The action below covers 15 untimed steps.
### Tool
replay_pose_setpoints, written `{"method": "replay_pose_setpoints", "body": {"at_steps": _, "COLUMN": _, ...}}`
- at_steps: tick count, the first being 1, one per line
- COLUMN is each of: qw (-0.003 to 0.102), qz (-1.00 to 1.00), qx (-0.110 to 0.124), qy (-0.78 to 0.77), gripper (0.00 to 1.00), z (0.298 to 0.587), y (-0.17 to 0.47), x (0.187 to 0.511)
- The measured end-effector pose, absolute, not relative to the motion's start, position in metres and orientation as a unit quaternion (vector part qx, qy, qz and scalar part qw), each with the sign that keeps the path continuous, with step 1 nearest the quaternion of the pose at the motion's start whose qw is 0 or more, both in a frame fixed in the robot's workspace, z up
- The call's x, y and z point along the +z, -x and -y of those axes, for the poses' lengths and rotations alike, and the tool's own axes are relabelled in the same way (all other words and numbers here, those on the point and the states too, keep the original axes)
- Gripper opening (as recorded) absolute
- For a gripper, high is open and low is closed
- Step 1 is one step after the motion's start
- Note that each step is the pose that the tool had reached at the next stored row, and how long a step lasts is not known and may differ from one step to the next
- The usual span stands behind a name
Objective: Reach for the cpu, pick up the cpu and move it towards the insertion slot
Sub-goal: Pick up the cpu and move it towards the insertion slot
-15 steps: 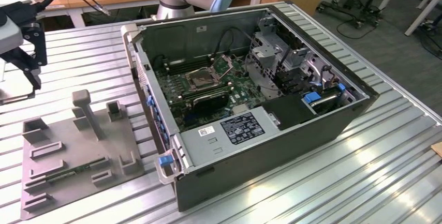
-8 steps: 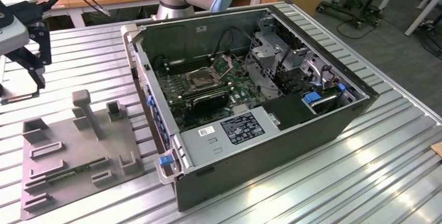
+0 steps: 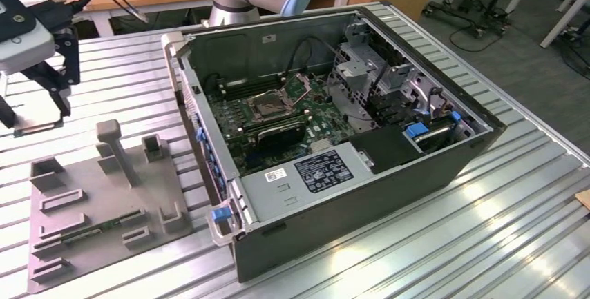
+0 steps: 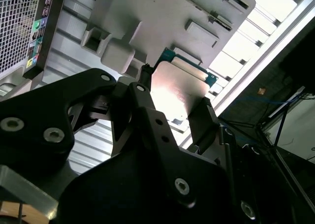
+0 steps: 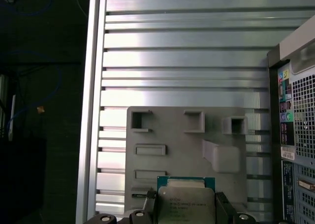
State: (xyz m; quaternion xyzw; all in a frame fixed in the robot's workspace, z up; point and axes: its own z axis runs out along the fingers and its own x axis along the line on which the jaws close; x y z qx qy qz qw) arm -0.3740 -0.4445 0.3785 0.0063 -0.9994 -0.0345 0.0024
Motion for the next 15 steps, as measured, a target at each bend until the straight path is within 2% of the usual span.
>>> {"method": "replay_pose_setpoints", "body": {"at_steps": 15, "qw": 0.002, "qz": 0.999, "qx": -0.034, "qy": -0.006, "gripper": 0.54, "z": 0.445, "y": 0.353, "x": 0.379}}
